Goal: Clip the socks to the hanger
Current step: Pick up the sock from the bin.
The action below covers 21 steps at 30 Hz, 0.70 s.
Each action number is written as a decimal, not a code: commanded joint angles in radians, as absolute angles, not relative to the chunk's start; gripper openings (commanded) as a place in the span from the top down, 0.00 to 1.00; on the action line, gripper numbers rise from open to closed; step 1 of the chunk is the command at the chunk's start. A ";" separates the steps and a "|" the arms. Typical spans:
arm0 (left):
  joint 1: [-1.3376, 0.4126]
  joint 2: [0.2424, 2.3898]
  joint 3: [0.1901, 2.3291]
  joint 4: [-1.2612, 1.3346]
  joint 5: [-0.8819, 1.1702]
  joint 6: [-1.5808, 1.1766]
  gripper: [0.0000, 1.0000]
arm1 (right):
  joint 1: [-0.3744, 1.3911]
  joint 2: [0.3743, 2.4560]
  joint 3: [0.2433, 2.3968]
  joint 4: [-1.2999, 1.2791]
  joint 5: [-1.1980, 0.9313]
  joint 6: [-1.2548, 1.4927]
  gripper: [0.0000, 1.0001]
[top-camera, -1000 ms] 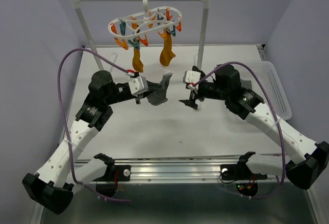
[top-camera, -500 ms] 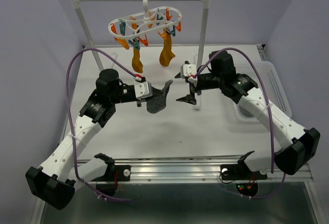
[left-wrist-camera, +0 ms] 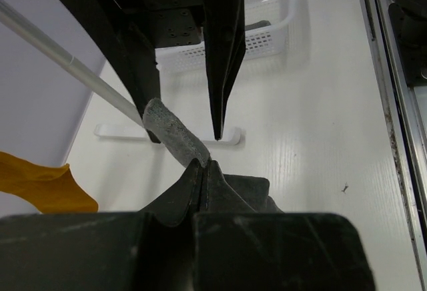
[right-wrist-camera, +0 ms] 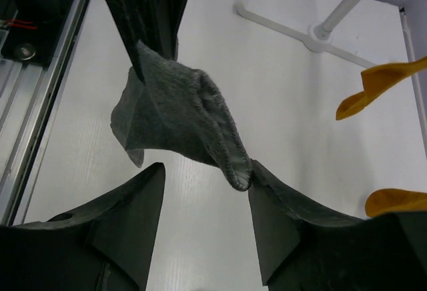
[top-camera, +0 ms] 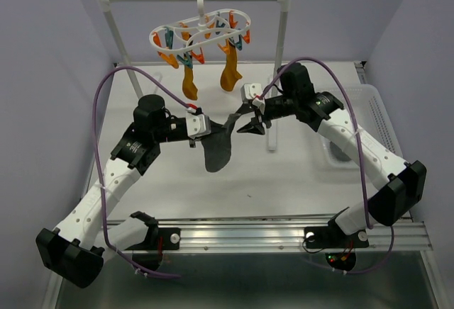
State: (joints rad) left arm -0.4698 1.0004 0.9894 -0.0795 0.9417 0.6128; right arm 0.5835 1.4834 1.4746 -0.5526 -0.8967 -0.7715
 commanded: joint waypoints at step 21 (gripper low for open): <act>-0.472 0.931 0.879 0.086 0.841 0.506 0.38 | 0.586 1.505 1.604 -0.594 -0.963 -0.698 0.99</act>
